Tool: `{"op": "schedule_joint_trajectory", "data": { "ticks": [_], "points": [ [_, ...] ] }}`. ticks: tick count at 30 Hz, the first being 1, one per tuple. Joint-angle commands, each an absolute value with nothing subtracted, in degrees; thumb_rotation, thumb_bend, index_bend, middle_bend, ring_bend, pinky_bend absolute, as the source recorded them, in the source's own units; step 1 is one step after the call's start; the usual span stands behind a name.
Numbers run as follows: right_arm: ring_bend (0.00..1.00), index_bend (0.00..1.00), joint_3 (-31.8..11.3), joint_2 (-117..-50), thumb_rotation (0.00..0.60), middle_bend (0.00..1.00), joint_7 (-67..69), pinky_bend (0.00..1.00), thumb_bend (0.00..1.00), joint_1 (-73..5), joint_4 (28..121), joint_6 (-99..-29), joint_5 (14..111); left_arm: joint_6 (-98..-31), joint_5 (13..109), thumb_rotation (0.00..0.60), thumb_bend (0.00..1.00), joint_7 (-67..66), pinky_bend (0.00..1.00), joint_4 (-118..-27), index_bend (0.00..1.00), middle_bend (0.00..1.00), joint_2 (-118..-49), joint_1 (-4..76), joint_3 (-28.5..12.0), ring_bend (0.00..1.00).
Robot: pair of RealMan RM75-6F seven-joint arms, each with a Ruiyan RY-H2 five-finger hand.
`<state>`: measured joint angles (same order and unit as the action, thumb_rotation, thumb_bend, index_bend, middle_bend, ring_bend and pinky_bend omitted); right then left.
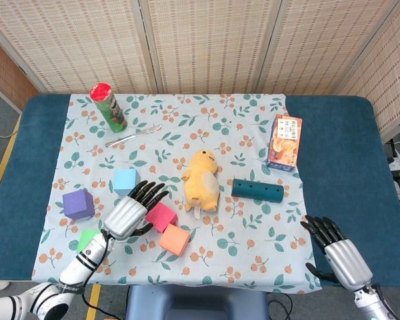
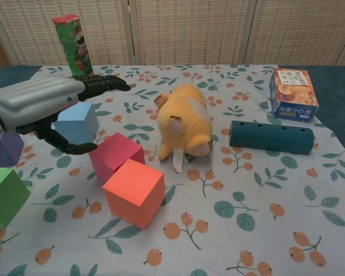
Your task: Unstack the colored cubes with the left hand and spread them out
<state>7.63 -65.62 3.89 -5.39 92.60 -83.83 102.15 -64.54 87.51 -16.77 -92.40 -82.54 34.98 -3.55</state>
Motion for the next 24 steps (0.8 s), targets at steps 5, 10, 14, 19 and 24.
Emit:
{"op": "schedule_joint_trajectory", "data": {
  "ticks": [5,10,14,19,24],
  "points": [
    [0.00,0.00,7.77,-65.49,0.600,0.00,3.65,0.00,0.18,-5.30,92.73,-83.86,102.31,-72.06,90.28,0.600,0.34,-11.64,0.08,-94.97,0.00,0.00,-75.71,30.16,-1.88,0.00],
    [0.00,0.00,7.92,-65.45,0.600,0.00,2.96,0.00,0.18,-5.39,92.91,-83.33,102.35,-85.83,96.22,0.600,0.35,-1.03,0.07,-90.56,0.00,0.00,-72.01,20.78,3.82,0.00],
    [0.00,0.00,8.03,-65.45,0.600,0.00,1.89,0.00,0.18,-5.05,93.18,-83.69,102.57,-93.50,95.14,0.600,0.36,8.73,0.06,-81.67,0.00,0.00,-73.37,13.17,6.70,0.00],
    [0.00,0.00,8.36,-65.39,0.600,0.00,0.90,0.00,0.18,-4.82,93.81,-83.32,102.53,-91.05,92.41,0.600,0.36,12.20,0.05,-79.83,0.00,0.00,-71.66,11.70,6.83,0.00],
    [0.00,0.00,8.58,-65.20,0.600,0.00,0.26,0.00,0.18,-4.76,94.13,-83.02,102.66,-89.29,91.99,0.600,0.36,11.94,0.05,-80.73,0.00,0.00,-70.60,11.68,6.16,0.00]
  ]
}}
